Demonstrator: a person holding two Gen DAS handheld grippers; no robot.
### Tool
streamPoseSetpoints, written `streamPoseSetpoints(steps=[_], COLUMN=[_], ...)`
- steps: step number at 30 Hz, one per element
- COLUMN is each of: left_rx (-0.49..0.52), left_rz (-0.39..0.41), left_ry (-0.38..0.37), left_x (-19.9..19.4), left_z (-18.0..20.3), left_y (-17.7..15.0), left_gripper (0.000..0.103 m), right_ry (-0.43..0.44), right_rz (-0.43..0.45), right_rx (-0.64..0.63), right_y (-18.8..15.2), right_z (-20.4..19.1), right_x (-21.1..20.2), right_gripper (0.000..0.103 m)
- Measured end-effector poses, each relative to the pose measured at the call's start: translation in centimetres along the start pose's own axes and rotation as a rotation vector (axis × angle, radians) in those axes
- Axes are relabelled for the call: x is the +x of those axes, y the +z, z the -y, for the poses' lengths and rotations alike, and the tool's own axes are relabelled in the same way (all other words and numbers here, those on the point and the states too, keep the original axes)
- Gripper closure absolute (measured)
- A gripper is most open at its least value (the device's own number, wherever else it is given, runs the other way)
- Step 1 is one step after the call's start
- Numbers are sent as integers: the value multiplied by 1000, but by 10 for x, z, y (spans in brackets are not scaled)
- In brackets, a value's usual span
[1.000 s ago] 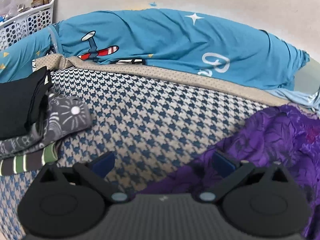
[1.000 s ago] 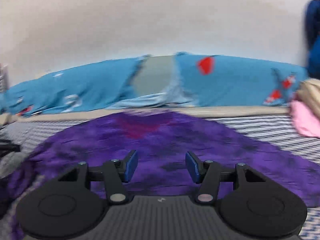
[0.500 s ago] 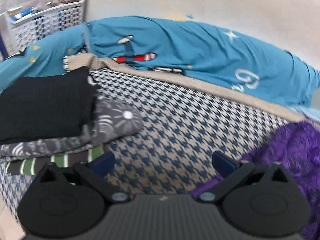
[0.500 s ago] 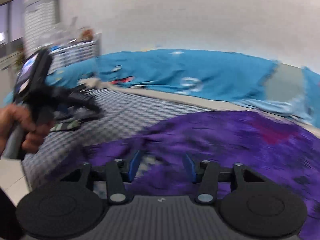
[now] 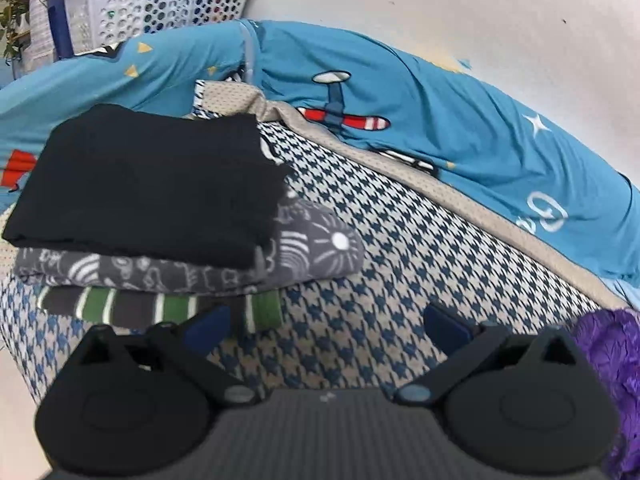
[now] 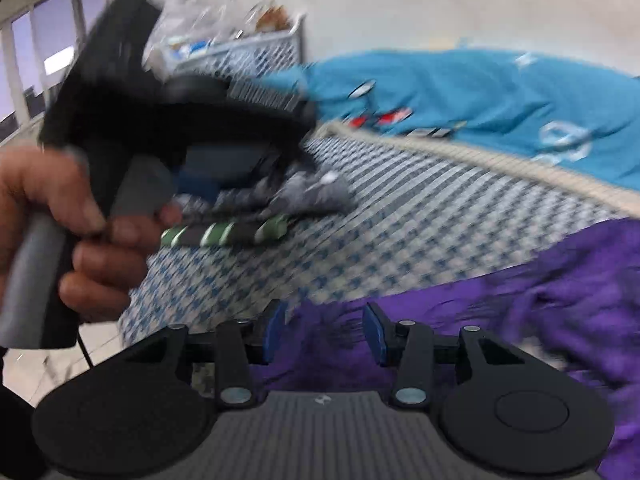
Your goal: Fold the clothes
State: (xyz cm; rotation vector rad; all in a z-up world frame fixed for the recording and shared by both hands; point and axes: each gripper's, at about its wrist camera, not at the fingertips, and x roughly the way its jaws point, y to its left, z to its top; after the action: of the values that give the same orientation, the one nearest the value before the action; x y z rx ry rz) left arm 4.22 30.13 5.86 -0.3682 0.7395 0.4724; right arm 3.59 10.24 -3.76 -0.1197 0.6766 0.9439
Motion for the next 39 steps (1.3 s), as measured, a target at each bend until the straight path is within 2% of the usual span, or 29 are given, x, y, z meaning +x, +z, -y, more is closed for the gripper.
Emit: streamPoseSetpoints(steps=[2,5,7,8,9,11,14,20,24,29,31,33,36,39], left_rx=[-7,-16,-23,-26,-29,-35,-54,-136,-202,-239,-248,-249,-231,-197], left_rz=[10,8,7,6,8,15,40,120,145,160,161,153,145,146], left_ry=[7,2,-2,-4,-3,2,27,116,152,196,201,193,184,183], left_x=[-2,-2,-3,-3,-4,-5,-11,-24,-28,-29,-28,-26,-25,-25], left_z=[-3,-8,-11,-13,-14,-18,-26,-49,-64,-72,-73,-71,-65,-56], left_y=[3,4,5,5,5,6,9,17,20,21,20,20,19,18], left_gripper=[0,0,0,0,0,0,0,0,0,0,0,0,0,0], right_ry=[-8,-74,-85,-83,-75,-57,-35,9,10,64,61,45,23,21], right_rz=[-24,-74,-88,-80,-76,-70,-13,146,262,370,361,337,262,261], right_rx=[-39,-96,-85,-63,-41,3,53,43,66,76,77,91,108,127], right_y=[-3,-7,-8,-8,-7,-2,14,68,102,139,148,149,146,141], right_z=[-12,-22,-22,-20,-18,-14,-10,-19,-15,-16,-15,-11,-2,6], right_x=[15,40,51,54,56,58,58,49,44,39,48,63,88,92], right_gripper=[60,60,72,86,93,96,96,96,96,96,95,90,84,79])
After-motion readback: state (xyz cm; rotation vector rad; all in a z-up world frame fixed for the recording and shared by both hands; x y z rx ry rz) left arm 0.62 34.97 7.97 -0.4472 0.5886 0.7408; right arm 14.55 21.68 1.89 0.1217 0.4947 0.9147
